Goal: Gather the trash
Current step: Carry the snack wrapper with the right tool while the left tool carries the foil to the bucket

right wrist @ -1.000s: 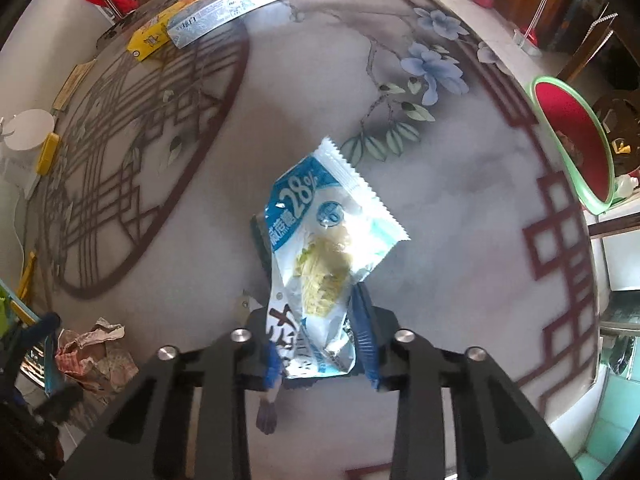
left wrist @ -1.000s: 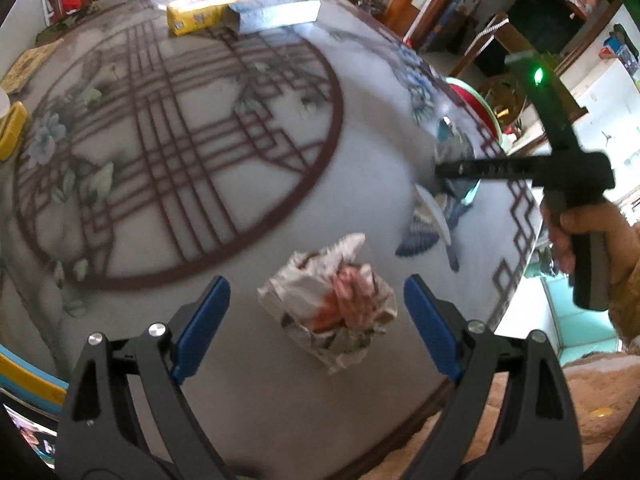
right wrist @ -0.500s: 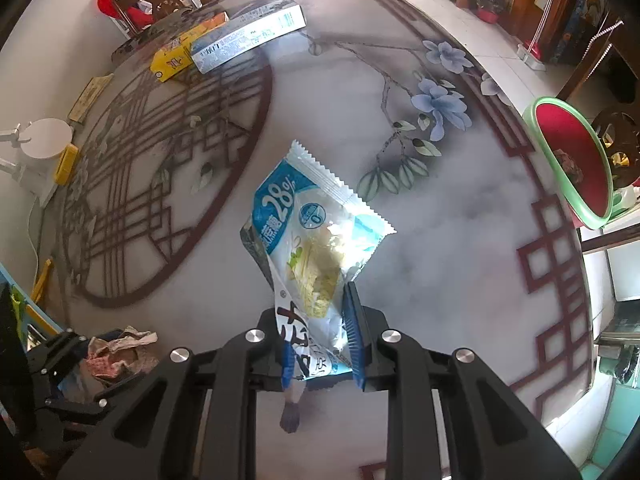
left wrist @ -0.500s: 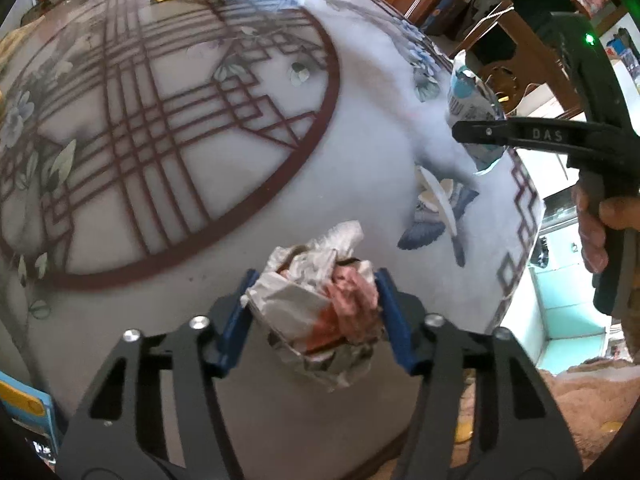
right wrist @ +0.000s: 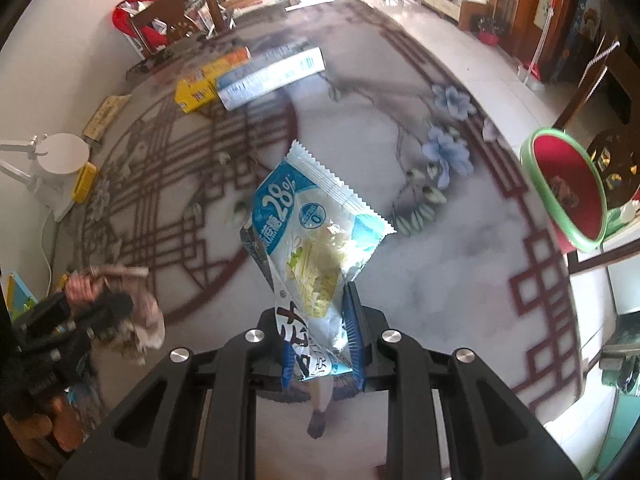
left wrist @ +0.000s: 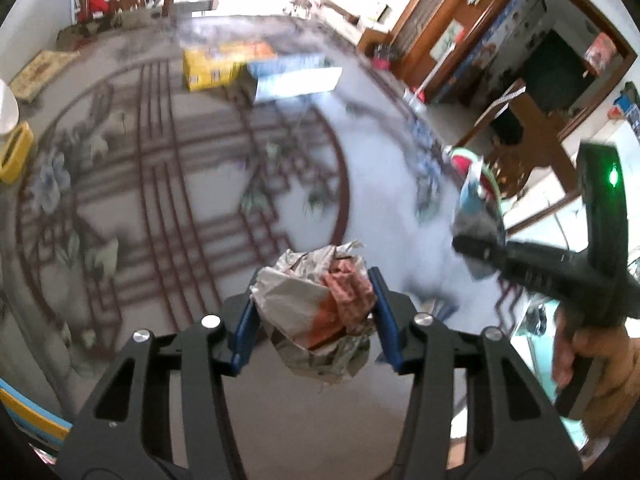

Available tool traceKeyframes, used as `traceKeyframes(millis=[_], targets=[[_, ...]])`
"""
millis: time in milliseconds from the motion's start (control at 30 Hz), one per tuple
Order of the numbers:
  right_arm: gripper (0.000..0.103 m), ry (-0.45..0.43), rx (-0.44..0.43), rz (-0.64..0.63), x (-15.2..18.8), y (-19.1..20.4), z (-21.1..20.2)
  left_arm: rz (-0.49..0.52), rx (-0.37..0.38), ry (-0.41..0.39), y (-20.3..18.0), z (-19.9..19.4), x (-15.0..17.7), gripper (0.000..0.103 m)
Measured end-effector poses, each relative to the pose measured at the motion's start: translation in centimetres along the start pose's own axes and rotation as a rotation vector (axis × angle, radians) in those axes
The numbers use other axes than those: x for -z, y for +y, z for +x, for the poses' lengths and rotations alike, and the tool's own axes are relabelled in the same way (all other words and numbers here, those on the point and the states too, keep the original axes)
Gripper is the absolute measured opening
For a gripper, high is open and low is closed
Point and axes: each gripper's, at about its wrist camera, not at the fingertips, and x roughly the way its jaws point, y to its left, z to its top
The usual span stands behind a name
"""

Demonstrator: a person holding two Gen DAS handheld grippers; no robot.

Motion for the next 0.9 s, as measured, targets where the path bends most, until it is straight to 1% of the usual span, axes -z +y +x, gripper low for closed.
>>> traceKeyframes(millis=[133, 200, 367, 433, 667, 900], targets=[[0.022, -0.022, 0.000, -0.006, -0.3, 0.1, -0.8, -0.001, 0.001, -0.036, -0.4, -1.0, -1.5, 0.049], [0.022, -0.029, 0.000, -0.004, -0.4, 0.0, -1.0, 0.003, -0.002, -0.046, -0.6, -1.3, -1.8, 0.049], [0.022, -0.035, 0.000, 0.013, -0.4, -0.6, -1.2, 0.018, -0.037, -0.064, -1.2, -1.5, -2.2, 0.049], [0.022, -0.034, 0.002, 0.017, -0.4, -0.7, -1.2, 0.026, -0.047, -0.067, -1.2, -1.5, -2.3, 0.049], [0.022, -0.037, -0.003, 0.030, -0.4, -1.0, -1.3, 0.031, -0.043, -0.053, -1.8, -1.1, -2.4, 0.049], [0.023, -0.051, -0.001, 0.060, -0.6, -2.4, -1.9, 0.040, -0.038, -0.057, -2.8, -0.8, -3.3, 0.049]])
